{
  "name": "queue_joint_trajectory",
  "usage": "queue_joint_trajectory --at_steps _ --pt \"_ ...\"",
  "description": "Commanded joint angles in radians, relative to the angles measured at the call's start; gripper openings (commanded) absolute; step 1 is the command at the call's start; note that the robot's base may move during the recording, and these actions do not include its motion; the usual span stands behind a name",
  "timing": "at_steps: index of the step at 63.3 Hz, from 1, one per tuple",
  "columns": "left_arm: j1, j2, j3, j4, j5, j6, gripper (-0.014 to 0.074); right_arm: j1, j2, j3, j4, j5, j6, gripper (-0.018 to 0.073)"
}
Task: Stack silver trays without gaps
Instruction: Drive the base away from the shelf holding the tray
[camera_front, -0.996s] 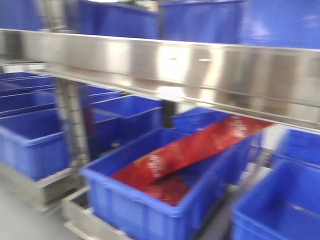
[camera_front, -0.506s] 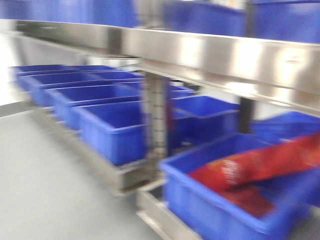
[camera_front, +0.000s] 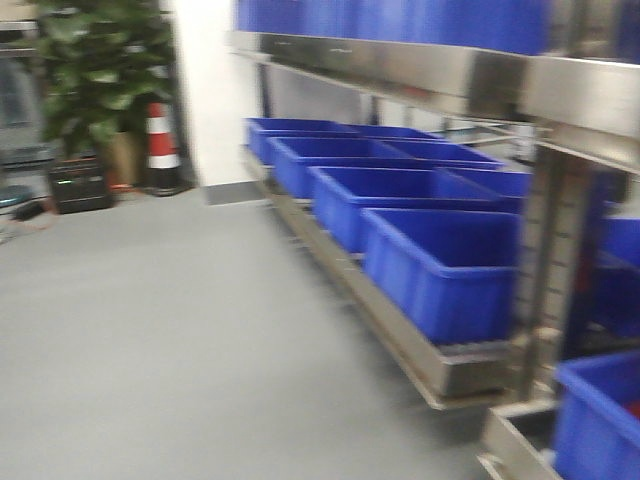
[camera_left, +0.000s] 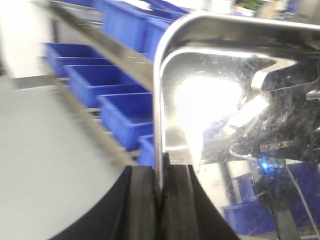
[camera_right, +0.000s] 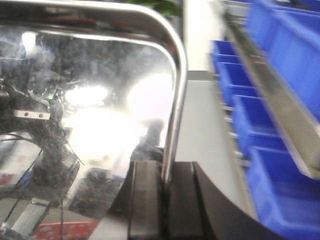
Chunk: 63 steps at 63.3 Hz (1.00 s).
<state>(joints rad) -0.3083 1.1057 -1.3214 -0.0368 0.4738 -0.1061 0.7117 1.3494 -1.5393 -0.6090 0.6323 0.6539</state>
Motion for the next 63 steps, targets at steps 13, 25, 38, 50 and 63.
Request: queue_joint_trajectory --at_steps 13,25,38,50,63 --pt "-0.003 -0.013 -0.008 0.000 -0.050 -0.004 -0.0016 -0.004 -0.013 -0.006 -0.038 -0.014 -0.014 -0.0081" --pt "-0.003 -0.013 -0.008 0.000 -0.050 -0.004 -0.0016 -0.004 -0.013 -0.006 -0.038 -0.014 -0.014 -0.0081" --pt "-0.003 -0.013 -0.008 0.000 -0.050 -0.004 -0.0016 -0.004 -0.013 -0.006 -0.038 -0.014 -0.014 -0.0081" --pt "-0.003 -0.013 -0.008 0.000 -0.050 -0.004 -0.0016 -0.004 -0.013 -0.006 -0.038 -0.014 -0.014 -0.0081" --pt "-0.003 -0.013 -0.008 0.000 -0.050 -0.004 -0.0016 -0.004 -0.013 -0.006 -0.038 -0.014 -0.014 -0.0081"
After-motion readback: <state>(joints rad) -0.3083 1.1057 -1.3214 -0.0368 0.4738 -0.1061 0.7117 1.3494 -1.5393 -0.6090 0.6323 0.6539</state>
